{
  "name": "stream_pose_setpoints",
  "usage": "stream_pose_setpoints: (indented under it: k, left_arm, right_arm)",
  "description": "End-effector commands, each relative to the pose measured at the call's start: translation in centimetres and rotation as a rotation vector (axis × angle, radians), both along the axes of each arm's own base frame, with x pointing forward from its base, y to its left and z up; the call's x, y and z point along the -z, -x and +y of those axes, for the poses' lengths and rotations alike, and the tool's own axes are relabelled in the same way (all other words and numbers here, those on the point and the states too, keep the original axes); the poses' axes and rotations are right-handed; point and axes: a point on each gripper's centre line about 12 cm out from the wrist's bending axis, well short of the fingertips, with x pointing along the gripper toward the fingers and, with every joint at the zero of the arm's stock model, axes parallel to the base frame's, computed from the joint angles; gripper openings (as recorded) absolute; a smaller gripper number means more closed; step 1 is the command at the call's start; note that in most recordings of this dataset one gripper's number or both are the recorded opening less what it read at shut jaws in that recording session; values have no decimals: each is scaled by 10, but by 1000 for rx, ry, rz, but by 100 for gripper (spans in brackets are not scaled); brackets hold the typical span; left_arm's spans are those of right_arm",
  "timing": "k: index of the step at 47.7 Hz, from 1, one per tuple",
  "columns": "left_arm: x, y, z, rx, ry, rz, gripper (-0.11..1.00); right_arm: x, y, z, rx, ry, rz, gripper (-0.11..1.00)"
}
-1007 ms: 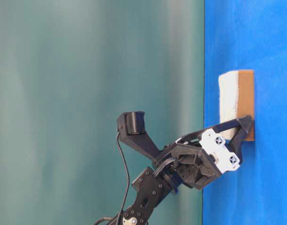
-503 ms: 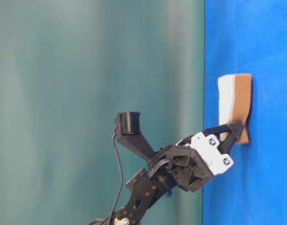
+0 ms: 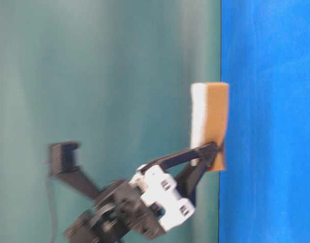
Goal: Hand over the sponge with the left arm and wipe it with the right arm.
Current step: 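Lift the sponge with the left gripper toward the table center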
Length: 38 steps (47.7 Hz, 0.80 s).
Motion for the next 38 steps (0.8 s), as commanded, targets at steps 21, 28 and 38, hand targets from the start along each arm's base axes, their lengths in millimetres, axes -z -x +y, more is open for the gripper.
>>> stream_pose_setpoints:
  k: [21, 28, 38]
  left_arm:
    - [-23, 5, -54, 47, 106, -67, 29]
    - [-23, 5, -54, 48, 103, -67, 29]
    - [-22, 5, -54, 50, 101, -67, 29]
  right_arm:
    - [-10, -19, -6, 22, -17, 6, 0]
    - [-11, -26, -6, 19, -29, 22, 0]
    - [-15, -43, 2, -15, -34, 36, 0]
